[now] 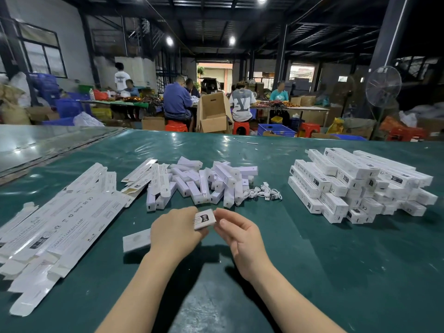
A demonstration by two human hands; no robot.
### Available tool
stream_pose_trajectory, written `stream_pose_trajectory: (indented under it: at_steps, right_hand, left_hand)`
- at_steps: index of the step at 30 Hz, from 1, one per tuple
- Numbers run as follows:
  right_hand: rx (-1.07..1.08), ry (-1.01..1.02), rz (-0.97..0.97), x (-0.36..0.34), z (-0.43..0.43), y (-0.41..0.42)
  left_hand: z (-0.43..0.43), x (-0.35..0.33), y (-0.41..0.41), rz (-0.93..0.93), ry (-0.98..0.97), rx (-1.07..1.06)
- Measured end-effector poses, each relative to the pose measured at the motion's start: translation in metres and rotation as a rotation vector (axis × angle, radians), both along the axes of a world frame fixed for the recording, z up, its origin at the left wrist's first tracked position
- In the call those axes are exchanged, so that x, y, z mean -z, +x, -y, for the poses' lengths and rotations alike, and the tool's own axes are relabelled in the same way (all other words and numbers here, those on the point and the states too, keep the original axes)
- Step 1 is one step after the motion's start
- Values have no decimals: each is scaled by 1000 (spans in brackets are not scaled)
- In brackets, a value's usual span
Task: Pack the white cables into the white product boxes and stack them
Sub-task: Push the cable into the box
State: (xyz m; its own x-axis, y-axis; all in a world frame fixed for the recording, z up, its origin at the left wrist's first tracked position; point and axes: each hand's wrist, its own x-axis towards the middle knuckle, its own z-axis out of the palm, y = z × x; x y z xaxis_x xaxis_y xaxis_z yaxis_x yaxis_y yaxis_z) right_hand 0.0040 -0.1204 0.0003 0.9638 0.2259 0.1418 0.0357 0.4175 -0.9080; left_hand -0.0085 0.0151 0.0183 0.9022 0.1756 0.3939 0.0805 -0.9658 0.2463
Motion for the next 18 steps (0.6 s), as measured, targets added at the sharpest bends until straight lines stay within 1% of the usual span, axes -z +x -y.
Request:
stream_pose_trajectory:
  at_steps: [2, 3, 7, 10, 13, 15, 18]
  right_hand:
    - [41, -122, 90, -1, 1, -1]
    - [58, -146, 121, -1, 1, -1]
    - [77, -132, 131, -4, 1, -5]
    - [35, -185, 149, -6, 2, -7]
    - [3, -255, 258, -6, -1, -12]
    - [48, -324, 349, -4, -4, -14]
    - [91, -407, 428, 1, -5, -14]
  left_hand:
    - [4, -2, -1, -11, 9, 4]
    - [7, -2, 0, -15, 13, 7]
    - [15, -4, -1, -35, 1, 26]
    - [13, -7, -1, -48, -43, 60]
    - [9, -11, -1, -39, -92, 81]
    - [8, -12, -2, -25, -139, 97]
    - [8, -12, -2, -10, -163, 104]
